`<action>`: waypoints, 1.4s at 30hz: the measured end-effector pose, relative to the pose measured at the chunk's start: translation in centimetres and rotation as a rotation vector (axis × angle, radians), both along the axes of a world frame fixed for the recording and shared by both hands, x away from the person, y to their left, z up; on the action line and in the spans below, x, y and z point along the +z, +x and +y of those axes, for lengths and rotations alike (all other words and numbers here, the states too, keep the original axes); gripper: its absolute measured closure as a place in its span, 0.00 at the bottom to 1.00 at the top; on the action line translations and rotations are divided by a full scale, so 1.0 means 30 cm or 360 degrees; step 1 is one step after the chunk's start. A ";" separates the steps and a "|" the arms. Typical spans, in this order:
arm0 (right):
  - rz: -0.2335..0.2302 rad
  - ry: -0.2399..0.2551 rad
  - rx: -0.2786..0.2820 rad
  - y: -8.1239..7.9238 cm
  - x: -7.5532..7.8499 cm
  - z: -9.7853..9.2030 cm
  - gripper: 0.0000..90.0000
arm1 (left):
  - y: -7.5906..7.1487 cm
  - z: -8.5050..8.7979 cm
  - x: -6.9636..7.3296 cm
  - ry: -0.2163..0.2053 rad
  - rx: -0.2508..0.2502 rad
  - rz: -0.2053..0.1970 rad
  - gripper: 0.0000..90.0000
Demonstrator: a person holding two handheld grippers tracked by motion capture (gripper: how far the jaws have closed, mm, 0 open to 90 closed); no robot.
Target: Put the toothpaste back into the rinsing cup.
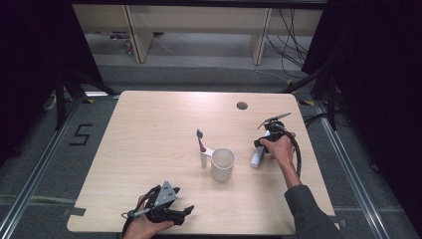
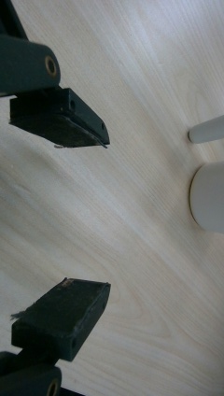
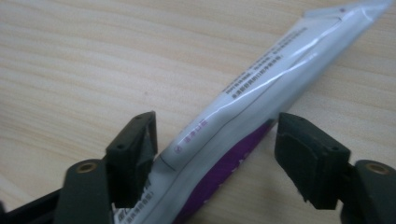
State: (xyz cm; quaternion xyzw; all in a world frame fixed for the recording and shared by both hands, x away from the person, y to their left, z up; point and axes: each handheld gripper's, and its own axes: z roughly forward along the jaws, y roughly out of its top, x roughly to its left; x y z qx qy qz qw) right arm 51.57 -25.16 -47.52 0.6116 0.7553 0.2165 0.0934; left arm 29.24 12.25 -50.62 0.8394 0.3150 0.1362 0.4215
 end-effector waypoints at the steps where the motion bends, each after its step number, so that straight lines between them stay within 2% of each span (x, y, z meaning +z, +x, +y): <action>1: 0.0016 0.0021 -0.0008 -0.002 0.001 0.002 0.40 | 0.000 -0.004 -0.002 -0.0026 0.0019 -0.0002 0.26; 2: -0.0015 -0.0002 0.0066 0.001 -0.002 -0.013 0.43 | 0.000 -0.004 -0.002 -0.0020 0.0022 -0.0006 0.26; 4: -0.0003 -0.0009 0.0095 -0.001 -0.002 -0.017 0.48 | -0.001 -0.002 -0.003 0.0009 0.0006 -0.0011 0.26; 5: 0.0032 -0.0004 0.0073 -0.005 0.003 -0.011 0.51 | 0.001 -0.001 -0.003 0.0025 0.0003 -0.0015 0.26; 6: 0.0018 -0.0010 0.0092 -0.005 0.003 -0.012 0.53 | 0.003 -0.001 -0.002 0.0023 -0.0009 -0.0010 0.26; 7: 0.0034 -0.0004 0.0074 -0.005 0.001 -0.007 0.55 | 0.001 -0.005 -0.003 -0.0005 0.0002 -0.0003 0.26; 8: 0.0041 -0.0019 0.0100 -0.006 0.005 -0.010 0.58 | -0.001 -0.006 -0.005 -0.0012 0.0004 -0.0013 0.26; 10: 0.0084 -0.0031 0.0133 -0.006 0.007 -0.007 0.60 | -0.002 -0.004 -0.003 0.0002 0.0002 -0.0004 0.26; 12: 0.0100 -0.0031 0.0158 -0.006 0.009 -0.008 0.62 | -0.001 -0.009 -0.006 -0.0039 0.0016 -0.0009 0.26; 13: 0.0102 -0.0057 0.0182 -0.006 0.008 -0.012 0.63 | -0.002 -0.003 -0.001 0.0009 0.0005 -0.0005 0.26; 15: 0.0123 -0.0079 0.0183 -0.005 0.003 -0.012 0.63 | -0.002 -0.002 -0.001 0.0013 -0.0004 -0.0003 0.26; 16: 0.0153 -0.0066 0.0137 -0.005 0.001 -0.007 0.64 | -0.001 -0.002 -0.001 0.0014 -0.0005 -0.0004 0.26; 17: 0.0156 -0.0071 0.0133 -0.005 0.001 -0.006 0.64 | 0.000 -0.003 -0.003 0.0012 0.0003 -0.0018 0.26; 18: 0.0128 -0.0102 0.0183 -0.003 -0.001 -0.013 0.64 | -0.001 -0.002 -0.001 0.0020 0.0000 -0.0009 0.26; 20: 0.0125 -0.0108 0.0211 -0.004 -0.001 -0.009 0.65 | -0.002 -0.003 -0.001 0.0026 -0.0004 -0.0005 0.26; 21: 0.0137 -0.0145 0.0254 0.000 0.001 -0.011 0.65 | -0.002 -0.003 -0.002 0.0022 -0.0001 -0.0012 0.26; 23: 0.0143 -0.0185 0.0282 0.002 0.004 -0.012 0.66 | -0.002 -0.004 -0.001 0.0022 -0.0002 -0.0005 0.26; 24: 0.0132 -0.0153 0.0272 0.000 0.003 -0.008 0.68 | -0.002 -0.005 -0.004 0.0008 -0.0007 -0.0014 0.26; 25: 0.0148 -0.0165 0.0281 0.000 0.006 -0.008 0.69 | -0.003 -0.007 -0.005 -0.0008 -0.0001 -0.0011 0.26; 26: 0.0152 -0.0172 0.0292 -0.001 0.009 -0.009 0.73 | -0.002 -0.005 -0.004 0.0010 -0.0007 -0.0014 0.26; 27: 0.0149 -0.0216 0.0285 -0.001 0.017 -0.008 0.81 | -0.001 -0.003 -0.001 0.0028 -0.0006 -0.0006 0.26; 28: 0.0145 -0.0235 0.0325 -0.001 0.024 -0.017 0.84 | -0.003 -0.006 -0.002 0.0010 0.0001 -0.0003 0.26; 30: 0.0189 -0.0194 0.0314 -0.007 0.022 -0.017 0.84 | -0.004 -0.008 -0.005 -0.0005 -0.0001 -0.0008 0.26; 31: 0.0180 -0.0211 0.0365 0.000 0.014 -0.030 0.84 | -0.004 -0.008 -0.005 -0.0005 -0.0001 -0.0008 0.26; 32: 0.0200 -0.0255 0.0371 0.001 0.010 -0.031 0.84 | -0.002 -0.006 -0.003 0.0009 -0.0009 -0.0008 0.26; 34: 0.0212 -0.0252 0.0396 0.000 0.010 -0.026 0.84 | -0.001 -0.007 -0.005 -0.0002 -0.0014 0.0006 0.27; 36: 0.0238 -0.0244 0.0389 -0.005 0.013 -0.015 0.84 | 0.000 -0.004 -0.003 0.0020 -0.0035 0.0010 0.27; 37: 0.0223 -0.0234 0.0401 -0.005 0.010 -0.016 0.84 | 0.000 -0.004 -0.002 0.0018 -0.0035 0.0010 0.27; 40: 0.0283 -0.0297 0.0462 0.001 0.016 -0.020 0.84 | 0.000 -0.004 -0.002 0.0025 -0.0038 0.0015 0.27; 41: 0.0295 -0.0265 0.0455 -0.005 0.017 -0.012 0.84 | -0.001 -0.004 -0.002 0.0025 -0.0038 0.0015 0.27; 42: 0.0299 -0.0283 0.0474 -0.004 0.017 -0.012 0.84 | -0.001 -0.004 -0.002 0.0025 -0.0038 0.0014 0.27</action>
